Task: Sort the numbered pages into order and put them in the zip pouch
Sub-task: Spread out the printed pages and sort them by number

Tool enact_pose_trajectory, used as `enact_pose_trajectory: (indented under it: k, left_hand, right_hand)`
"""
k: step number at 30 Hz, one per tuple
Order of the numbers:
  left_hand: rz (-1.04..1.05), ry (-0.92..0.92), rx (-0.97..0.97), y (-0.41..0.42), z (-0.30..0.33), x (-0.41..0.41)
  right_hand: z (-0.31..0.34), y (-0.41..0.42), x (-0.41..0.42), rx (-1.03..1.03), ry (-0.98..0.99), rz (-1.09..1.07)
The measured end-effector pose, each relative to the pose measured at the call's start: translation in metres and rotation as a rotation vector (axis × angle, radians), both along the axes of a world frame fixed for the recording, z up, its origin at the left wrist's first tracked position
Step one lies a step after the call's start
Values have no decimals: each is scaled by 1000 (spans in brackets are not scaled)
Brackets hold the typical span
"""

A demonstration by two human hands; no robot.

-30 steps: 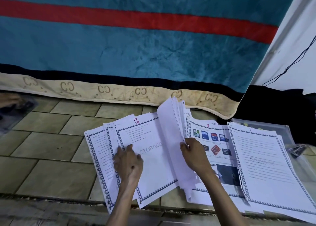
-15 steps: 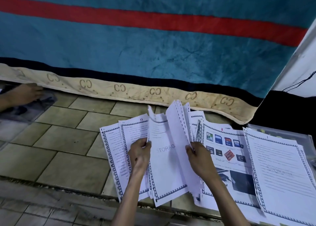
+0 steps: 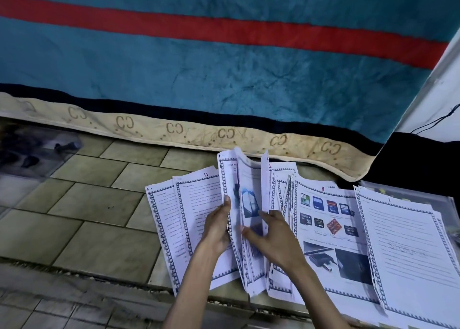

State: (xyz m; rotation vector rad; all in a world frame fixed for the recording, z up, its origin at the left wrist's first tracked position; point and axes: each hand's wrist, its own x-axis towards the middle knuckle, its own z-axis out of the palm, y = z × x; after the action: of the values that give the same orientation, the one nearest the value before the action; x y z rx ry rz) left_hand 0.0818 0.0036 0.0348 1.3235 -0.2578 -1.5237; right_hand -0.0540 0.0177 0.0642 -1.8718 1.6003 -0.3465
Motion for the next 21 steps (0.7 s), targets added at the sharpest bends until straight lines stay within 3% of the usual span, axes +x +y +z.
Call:
enact_pose_trajectory:
  k: [7, 9, 10, 12, 13, 16, 21]
  left_hand:
    - [-94, 132, -77, 5, 6, 8]
    - [-73, -159, -110, 7, 7, 13]
    - [-24, -447, -66, 7, 3, 19]
    - [66, -916, 123, 10, -1, 31]
    - [77, -987, 208, 12, -1, 36]
    - [85, -908, 289, 7, 1, 45]
    - [-47, -761, -149, 4, 20, 23]
  right_hand:
    - [-3, 4, 16, 24, 83, 87]
    - [-9, 2, 16, 2, 104, 75]
    - [-10, 0, 15, 0, 75, 55]
    - [-13, -4, 11, -4, 31, 32]
    - [-14, -5, 10, -6, 14, 28]
    - [-16, -7, 9, 14, -20, 35]
    - [-19, -5, 12, 26, -44, 37]
